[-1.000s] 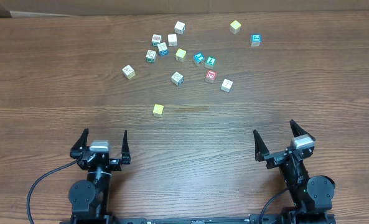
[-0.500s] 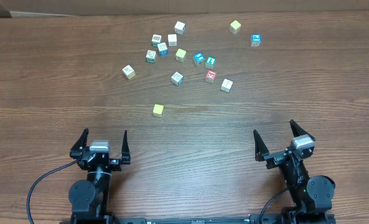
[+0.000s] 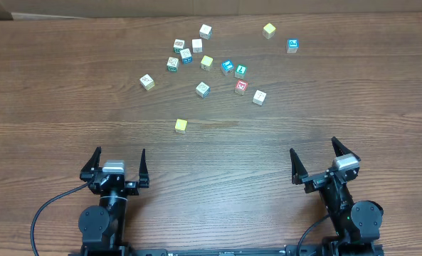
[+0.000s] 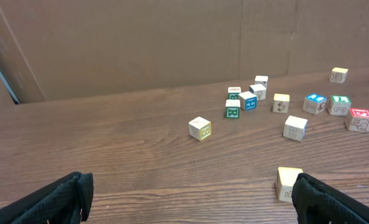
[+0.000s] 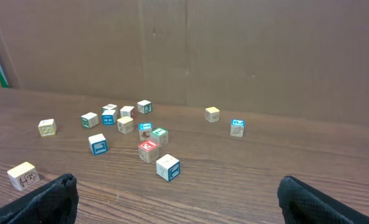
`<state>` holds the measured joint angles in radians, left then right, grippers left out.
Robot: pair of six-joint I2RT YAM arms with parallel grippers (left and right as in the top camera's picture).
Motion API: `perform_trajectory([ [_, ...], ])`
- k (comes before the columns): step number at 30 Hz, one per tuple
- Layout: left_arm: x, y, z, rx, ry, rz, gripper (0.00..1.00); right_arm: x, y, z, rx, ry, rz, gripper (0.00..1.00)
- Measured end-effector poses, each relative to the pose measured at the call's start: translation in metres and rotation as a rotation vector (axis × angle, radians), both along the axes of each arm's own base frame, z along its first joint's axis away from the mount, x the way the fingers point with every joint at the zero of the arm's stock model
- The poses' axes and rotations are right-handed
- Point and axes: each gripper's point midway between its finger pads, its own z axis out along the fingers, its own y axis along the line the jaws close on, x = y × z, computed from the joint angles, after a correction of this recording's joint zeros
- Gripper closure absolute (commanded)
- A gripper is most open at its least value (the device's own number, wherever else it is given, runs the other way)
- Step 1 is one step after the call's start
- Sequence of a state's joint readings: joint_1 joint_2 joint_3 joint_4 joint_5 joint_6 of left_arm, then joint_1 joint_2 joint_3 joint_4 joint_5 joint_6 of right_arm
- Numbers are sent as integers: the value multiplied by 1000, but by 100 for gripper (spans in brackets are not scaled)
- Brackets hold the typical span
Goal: Form a circle
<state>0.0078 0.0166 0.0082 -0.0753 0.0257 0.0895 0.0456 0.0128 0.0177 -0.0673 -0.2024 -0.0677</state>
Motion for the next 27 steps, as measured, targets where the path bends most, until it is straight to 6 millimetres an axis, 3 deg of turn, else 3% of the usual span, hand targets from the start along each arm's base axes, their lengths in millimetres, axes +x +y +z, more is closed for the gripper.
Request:
perform_trajectory([
  [18,0,0,2,0,-7,0,0,0,0,0,0,1,0,0],
  [27,0,0,38,1,-156,0,0,0,0,0,0,1,0,0],
])
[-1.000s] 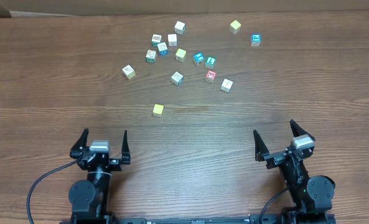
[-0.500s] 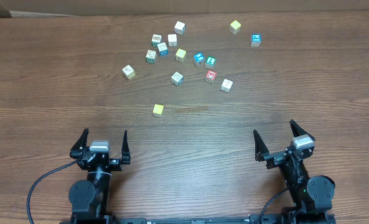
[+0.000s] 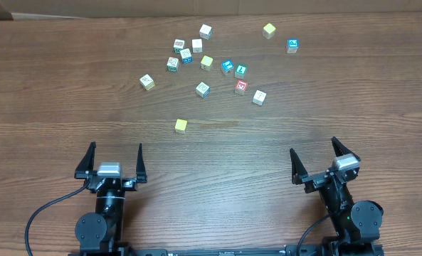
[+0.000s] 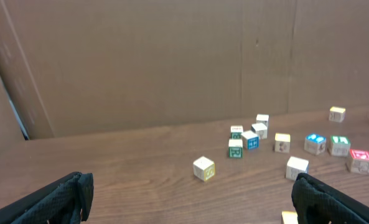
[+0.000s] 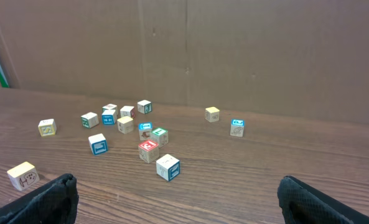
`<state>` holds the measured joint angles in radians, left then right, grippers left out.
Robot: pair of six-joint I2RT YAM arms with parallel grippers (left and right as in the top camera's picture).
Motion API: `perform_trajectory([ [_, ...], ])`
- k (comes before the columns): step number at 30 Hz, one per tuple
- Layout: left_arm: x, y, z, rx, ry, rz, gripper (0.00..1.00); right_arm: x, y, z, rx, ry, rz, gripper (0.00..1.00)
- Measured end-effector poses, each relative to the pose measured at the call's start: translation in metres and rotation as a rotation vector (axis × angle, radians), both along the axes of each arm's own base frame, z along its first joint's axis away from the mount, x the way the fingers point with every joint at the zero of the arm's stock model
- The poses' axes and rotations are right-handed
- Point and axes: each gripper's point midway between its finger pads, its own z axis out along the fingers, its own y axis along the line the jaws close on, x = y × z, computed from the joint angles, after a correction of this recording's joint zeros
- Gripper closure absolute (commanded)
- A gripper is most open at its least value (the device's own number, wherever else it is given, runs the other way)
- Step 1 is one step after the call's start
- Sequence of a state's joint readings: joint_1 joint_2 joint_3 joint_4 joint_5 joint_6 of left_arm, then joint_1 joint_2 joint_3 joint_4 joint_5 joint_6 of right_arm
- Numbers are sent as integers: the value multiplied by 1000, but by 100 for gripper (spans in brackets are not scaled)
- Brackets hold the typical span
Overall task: Form a circle
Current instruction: 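Reach the left gripper forward toward the yellow K block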
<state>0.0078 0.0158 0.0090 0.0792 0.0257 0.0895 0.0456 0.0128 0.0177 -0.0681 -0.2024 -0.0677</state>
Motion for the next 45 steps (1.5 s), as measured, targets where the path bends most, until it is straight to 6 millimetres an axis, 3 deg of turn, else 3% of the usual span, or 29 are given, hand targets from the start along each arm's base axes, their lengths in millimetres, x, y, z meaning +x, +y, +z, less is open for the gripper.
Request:
perform_trajectory([
  [3,-1,0,4,0,-7,0,0,0,0,0,0,0,0,0],
  [5,-3,-1,17,0,-31,-5,0,0,0,0,0,-1,0,0],
  [14,-47,-7,143,4,-205,-37,0,0,0,0,0,0,0,0],
  [17,-55,-8,173,5,-198,-44,0,0,0,0,0,0,0,0],
  [22,-48,-16,227,8,-109,-92,0,0,0,0,0,0,0,0],
  [28,-13,-29,257,-2,202,-167,0,0,0,0,0,-2,1,0],
  [31,9,-31,256,-6,351,-183,0,0,0,1,0,-3,0,0],
  [35,36,-34,236,-34,611,-203,1,0,0,0,0,-2,0,0],
  [38,54,-40,207,-67,805,-235,1,0,0,0,-1,-2,0,0],
  [41,71,-46,167,-110,1001,-269,1,0,0,1,0,-2,0,0],
  [42,75,-47,153,-122,1058,-274,19,0,0,0,0,-2,0,0],
  [43,78,-48,142,-134,1110,-278,62,0,0,1,-1,-2,0,0],
  [44,81,-49,127,-147,1174,-281,96,0,0,0,0,-2,0,0],
  [45,84,-49,116,-156,1222,-281,96,0,0,0,0,-2,0,0],
])
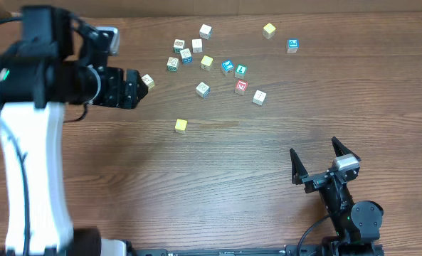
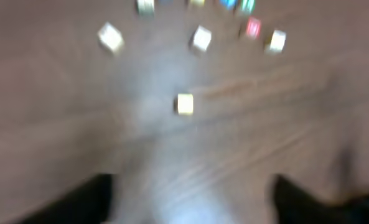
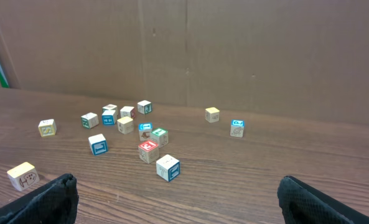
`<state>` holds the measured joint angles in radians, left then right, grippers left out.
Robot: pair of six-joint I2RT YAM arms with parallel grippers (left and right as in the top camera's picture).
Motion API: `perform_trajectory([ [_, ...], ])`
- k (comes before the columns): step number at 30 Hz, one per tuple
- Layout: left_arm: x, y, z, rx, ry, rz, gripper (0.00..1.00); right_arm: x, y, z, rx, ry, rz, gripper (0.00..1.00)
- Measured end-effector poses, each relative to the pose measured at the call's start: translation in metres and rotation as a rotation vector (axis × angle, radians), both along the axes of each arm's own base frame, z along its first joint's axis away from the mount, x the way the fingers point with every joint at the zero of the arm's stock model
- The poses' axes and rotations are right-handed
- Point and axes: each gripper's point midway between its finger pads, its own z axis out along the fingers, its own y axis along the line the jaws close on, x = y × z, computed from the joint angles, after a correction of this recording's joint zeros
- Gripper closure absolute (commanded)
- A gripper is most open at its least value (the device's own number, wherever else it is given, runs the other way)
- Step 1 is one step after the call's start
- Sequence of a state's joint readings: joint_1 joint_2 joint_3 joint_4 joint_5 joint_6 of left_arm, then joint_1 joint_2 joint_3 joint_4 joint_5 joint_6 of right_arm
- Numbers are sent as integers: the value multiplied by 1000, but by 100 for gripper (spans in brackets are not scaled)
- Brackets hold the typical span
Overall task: Form a circle
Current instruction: 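Reach the left gripper forward toward the yellow K block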
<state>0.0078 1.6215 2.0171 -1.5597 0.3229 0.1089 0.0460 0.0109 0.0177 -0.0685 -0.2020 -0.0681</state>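
Several small picture cubes lie scattered at the far middle of the table, among them a red one (image 1: 241, 87), a blue one (image 1: 292, 45) and a cube at the left edge of the group (image 1: 147, 82). One yellow cube (image 1: 181, 125) lies alone, nearer than the rest. My left gripper (image 1: 134, 89) is raised high over the table's left part, open and holding nothing, pointing towards the left-edge cube. Its wrist view is blurred and looks down on the lone yellow cube (image 2: 184, 104). My right gripper (image 1: 313, 148) rests open at the near right, far from the cubes.
The wooden table (image 1: 339, 92) has a cardboard wall (image 3: 234, 56) along its far side. The left arm's white link (image 1: 25, 163) crosses the table's left part in the overhead view.
My left arm has left its rest place at the near left. It is now lifted high over the left part of the table, its open gripper near the leftmost cube. No cube has moved.
Both grippers rested open at the near edge, cubes scattered at the far middle. Then the left wrist view had tilted up a little. Now the left arm is up over the table's left part. The right arm has stayed still throughout.
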Motion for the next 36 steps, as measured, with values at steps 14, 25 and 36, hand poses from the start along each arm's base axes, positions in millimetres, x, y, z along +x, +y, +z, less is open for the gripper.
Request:
perform_trajectory([
  [14,10,-7,-108,-30,470,59,96,0,0,0,0,-1,0,0],
  [25,4,-53,-196,0,560,13,96,0,0,0,0,0,0,0],
  [36,2,-74,-257,126,512,99,96,0,0,0,0,0,0,0],
])
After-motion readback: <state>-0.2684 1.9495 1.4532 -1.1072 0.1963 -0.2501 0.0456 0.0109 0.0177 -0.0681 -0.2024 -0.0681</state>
